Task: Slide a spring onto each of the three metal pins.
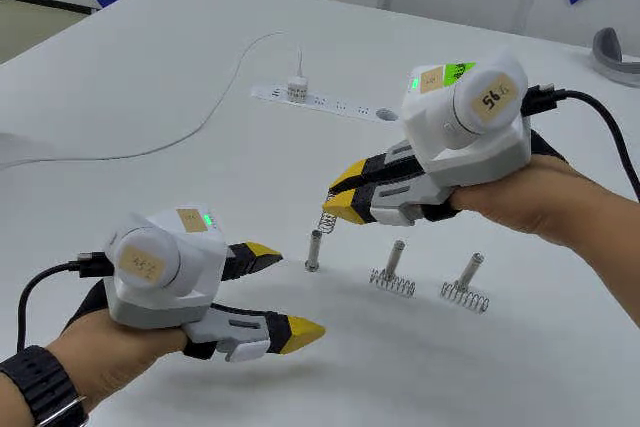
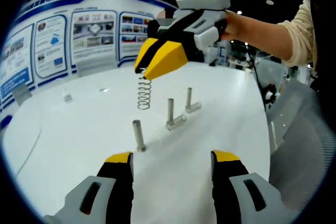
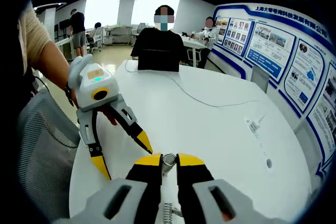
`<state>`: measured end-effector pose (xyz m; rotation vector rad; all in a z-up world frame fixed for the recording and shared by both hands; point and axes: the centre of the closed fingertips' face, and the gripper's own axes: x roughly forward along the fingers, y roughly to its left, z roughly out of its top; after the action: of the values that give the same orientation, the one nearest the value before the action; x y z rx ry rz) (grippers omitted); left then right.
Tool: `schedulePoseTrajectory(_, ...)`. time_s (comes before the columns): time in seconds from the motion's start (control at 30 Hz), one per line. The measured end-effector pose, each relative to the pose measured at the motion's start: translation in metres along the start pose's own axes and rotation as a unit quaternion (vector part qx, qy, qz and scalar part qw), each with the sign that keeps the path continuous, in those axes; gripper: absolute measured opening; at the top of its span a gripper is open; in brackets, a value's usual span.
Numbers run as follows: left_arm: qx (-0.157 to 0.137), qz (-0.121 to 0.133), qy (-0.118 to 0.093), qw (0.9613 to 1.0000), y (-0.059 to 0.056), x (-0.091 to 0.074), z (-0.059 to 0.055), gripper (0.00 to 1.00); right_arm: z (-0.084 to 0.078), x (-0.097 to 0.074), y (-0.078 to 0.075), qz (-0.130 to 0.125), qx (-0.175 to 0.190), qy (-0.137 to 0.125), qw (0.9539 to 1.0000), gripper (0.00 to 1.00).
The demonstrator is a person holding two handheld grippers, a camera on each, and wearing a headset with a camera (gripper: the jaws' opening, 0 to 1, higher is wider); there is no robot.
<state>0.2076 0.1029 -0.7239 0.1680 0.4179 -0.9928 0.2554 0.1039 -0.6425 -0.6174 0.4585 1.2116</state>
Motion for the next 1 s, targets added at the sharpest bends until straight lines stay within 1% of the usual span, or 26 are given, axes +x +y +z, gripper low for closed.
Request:
schedulePoseTrajectory(0.2,-0.006,0.003,0.000,1.0000,0.003,-0.001,0.000,0.65,-0.001,0.008,-0.002,0.003,-0.002,0.008,1.0000,0.11)
schedulePoseTrajectory(0.47,-0.012,0.004,-0.001,0.9999,0.004,-0.001,0.000,0.69,-0.009,0.016,-0.003,0.009,0.004,0.022,0.9997,0.11)
schedulePoseTrajectory(1.0,-0.017,0.003,0.004,0.9998,0.005,-0.001,-0.003,0.69,-0.016,0.025,-0.003,0.016,0.014,0.031,0.9993,0.11)
